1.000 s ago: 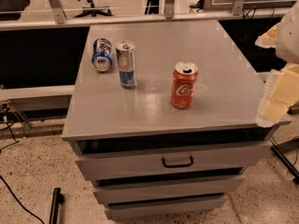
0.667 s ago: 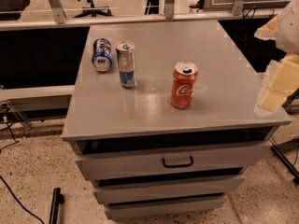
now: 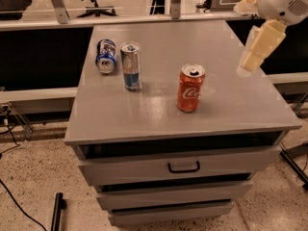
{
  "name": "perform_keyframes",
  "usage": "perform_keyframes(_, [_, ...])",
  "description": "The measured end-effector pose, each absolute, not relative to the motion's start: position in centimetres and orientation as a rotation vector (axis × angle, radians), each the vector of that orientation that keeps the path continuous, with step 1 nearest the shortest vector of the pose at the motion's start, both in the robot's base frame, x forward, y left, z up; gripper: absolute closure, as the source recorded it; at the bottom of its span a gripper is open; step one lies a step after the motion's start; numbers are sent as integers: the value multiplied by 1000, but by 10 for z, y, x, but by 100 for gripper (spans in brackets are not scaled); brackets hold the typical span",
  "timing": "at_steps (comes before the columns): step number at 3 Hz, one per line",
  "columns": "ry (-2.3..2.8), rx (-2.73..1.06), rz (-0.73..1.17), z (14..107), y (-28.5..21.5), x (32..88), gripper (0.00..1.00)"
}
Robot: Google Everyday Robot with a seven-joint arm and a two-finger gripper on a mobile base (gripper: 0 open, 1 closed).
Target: Knock redbull can over
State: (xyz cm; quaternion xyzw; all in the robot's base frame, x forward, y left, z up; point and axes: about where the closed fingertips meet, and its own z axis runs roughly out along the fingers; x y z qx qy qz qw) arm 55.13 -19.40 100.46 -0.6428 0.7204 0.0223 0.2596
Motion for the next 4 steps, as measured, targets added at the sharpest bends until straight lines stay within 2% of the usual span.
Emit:
perform_keyframes(2, [1681,-1648,248,1025,-134,645,0])
perform_keyframes(4, [1663,-1620,272,1028,-132,654,0])
